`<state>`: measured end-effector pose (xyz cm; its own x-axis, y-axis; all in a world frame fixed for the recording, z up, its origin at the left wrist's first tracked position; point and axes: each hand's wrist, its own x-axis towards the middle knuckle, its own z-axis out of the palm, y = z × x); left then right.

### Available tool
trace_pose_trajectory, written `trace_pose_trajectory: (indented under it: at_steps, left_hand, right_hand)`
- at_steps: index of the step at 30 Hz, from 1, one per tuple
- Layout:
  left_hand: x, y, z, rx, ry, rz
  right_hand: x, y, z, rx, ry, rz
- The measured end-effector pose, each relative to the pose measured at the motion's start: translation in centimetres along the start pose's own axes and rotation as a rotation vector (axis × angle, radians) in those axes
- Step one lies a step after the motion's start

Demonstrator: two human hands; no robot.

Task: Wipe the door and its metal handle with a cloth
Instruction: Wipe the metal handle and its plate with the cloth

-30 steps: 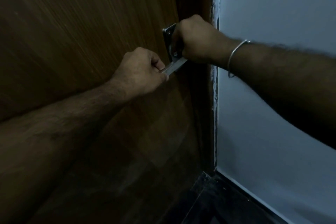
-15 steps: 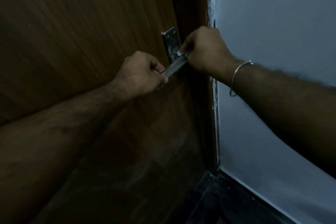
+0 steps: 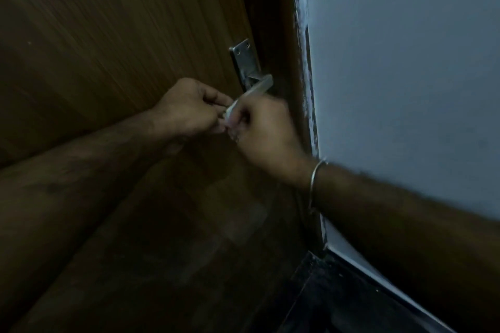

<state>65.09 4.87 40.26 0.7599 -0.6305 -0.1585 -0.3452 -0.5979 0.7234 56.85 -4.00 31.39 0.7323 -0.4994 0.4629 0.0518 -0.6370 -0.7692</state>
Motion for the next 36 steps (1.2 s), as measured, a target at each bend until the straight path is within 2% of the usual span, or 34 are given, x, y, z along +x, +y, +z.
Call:
trace_pose_trajectory:
  at_steps: [2, 4, 5, 7, 9, 11, 14, 17, 19, 21, 24, 27, 29, 30, 32, 36]
  left_hand:
    - [0.1, -0.1, -0.2, 0.018, -0.004, -0.003]
    - [0.3, 0.0, 0.0, 0.053, 0.027, 0.008]
    - [0.3, 0.0, 0.1, 0.057, 0.043, 0.017]
    - [0.1, 0.1, 0.4, 0.024, 0.074, 0.043]
    - [-0.2, 0.1, 0.8, -0.015, 0.105, 0.081]
    - [-0.4, 0.0, 1.3, 0.003, 0.135, 0.146]
    - [-0.4, 0.0, 1.6, 0.079, 0.151, 0.217]
    - [0.1, 0.1, 1.4, 0.125, 0.15, 0.217]
    - [0.3, 0.2, 1.3, 0.131, 0.134, 0.212]
    - [0.4, 0.3, 1.2, 0.132, 0.118, 0.212]
    - [0.4, 0.4, 1.0, 0.15, 0.083, 0.203]
    - [0.2, 0.3, 0.6, 0.21, 0.041, 0.19]
    - [0.1, 0.3, 0.4, 0.23, 0.023, 0.166]
    - [0.0, 0.3, 0.4, 0.227, 0.016, 0.144]
    - [-0.2, 0.2, 0.3, 0.218, -0.006, 0.112]
    - [-0.2, 0.3, 0.0, 0.203, -0.013, 0.102]
  right_hand:
    - [-2.2, 0.2, 1.5, 0.081, -0.176, 0.039]
    - [-2.9, 1.7, 1.4, 0.224, -0.166, 0.159]
    - [-3.0, 2.4, 0.9, 0.3, -0.102, 0.221]
    - [-2.5, 3.3, -0.3, 0.38, 0.17, 0.304]
    - [-0.8, 3.5, -2.1, 0.363, 0.434, 0.264]
    - [1.8, 3.1, -3.8, 0.19, 0.493, 0.142]
    - [4.9, 2.1, -5.3, -0.135, 0.296, 0.049]
    - [6.3, 1.0, -5.2, -0.324, 0.064, 0.0]
    - [7.3, 0.4, -5.6, -0.297, 0.037, 0.022]
    - [8.3, -0.1, -5.7, -0.247, 0.122, 0.028]
    - [8.5, -0.1, -4.2, -0.377, 0.178, -0.067]
    - [8.6, -0.5, -4.7, -0.434, -0.015, -0.166]
    - [9.2, -0.8, -7.3, -0.344, -0.136, -0.142]
    - [9.3, -0.9, -8.4, -0.274, -0.126, -0.106]
    - [8.7, -0.3, -9.5, -0.168, 0.009, -0.063]
    - [5.0, 1.4, -7.6, -0.178, 0.335, -0.116]
